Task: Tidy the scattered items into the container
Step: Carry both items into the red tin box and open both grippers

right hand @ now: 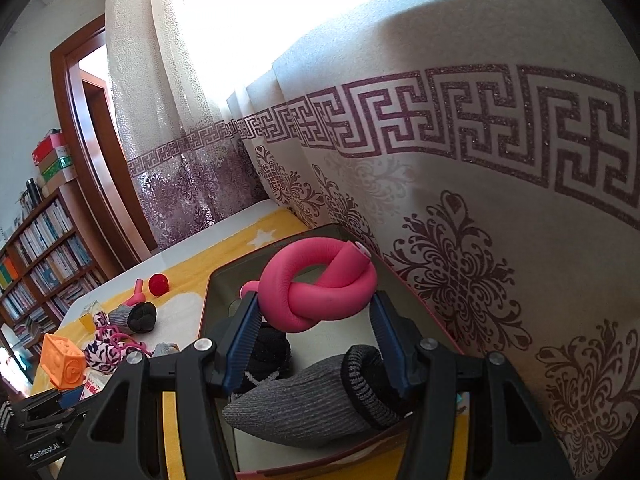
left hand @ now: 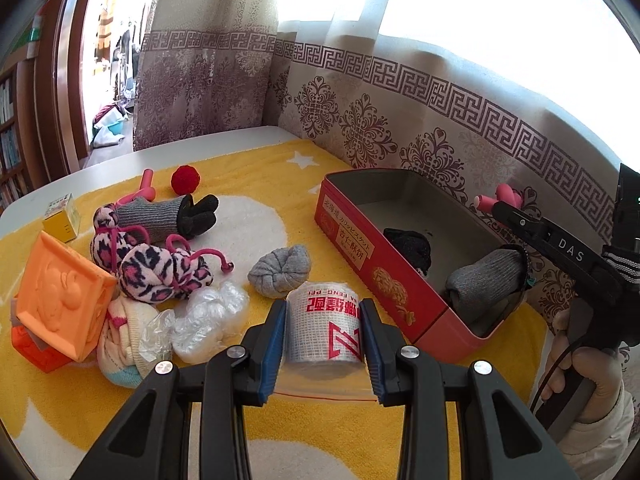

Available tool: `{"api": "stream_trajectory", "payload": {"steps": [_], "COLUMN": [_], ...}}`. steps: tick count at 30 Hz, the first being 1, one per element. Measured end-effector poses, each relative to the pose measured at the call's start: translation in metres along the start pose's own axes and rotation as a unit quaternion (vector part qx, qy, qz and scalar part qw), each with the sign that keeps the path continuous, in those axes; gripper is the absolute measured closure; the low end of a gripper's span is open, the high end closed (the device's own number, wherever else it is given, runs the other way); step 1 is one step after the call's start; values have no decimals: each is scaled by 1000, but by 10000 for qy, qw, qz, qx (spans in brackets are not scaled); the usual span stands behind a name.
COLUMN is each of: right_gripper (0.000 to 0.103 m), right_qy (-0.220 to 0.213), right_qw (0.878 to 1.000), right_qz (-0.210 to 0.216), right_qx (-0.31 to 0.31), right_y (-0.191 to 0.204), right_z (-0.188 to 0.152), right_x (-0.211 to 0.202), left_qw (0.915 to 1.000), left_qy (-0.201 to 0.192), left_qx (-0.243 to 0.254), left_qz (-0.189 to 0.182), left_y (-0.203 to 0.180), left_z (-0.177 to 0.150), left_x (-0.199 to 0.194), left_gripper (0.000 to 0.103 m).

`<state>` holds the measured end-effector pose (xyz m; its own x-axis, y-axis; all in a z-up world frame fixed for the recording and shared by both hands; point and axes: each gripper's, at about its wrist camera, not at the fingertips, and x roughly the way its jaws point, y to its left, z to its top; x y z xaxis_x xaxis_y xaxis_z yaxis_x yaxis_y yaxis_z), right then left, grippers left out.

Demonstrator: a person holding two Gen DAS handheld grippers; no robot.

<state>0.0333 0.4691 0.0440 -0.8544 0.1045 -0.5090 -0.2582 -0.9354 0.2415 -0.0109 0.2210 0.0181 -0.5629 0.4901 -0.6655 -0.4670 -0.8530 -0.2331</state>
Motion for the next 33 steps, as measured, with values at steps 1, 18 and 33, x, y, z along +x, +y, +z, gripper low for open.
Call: {"api": "stream_trajectory", "payload": {"steps": [1, 18, 33], "right_gripper": [42, 31, 31], "right_qy": [22, -175, -325], "right_qw": [10000, 9990, 9977], "right_qz": [-16, -71, -131], "right_qx": [36, 397, 579], "right_y": [-2, -18, -27], "right_z": [0, 7, 11], "right_x": [1, -6, -13], "left_qw": [10000, 9969, 9900], "left_qy": [-16, -170, -40], "left_qx": [21, 523, 738], "left_qz": [-7, -559, -1199], "left_y": [-2, -58, -97], "left_z": [3, 44, 57], "left_x": [0, 18, 45], "left_gripper": [66, 66, 54]}}
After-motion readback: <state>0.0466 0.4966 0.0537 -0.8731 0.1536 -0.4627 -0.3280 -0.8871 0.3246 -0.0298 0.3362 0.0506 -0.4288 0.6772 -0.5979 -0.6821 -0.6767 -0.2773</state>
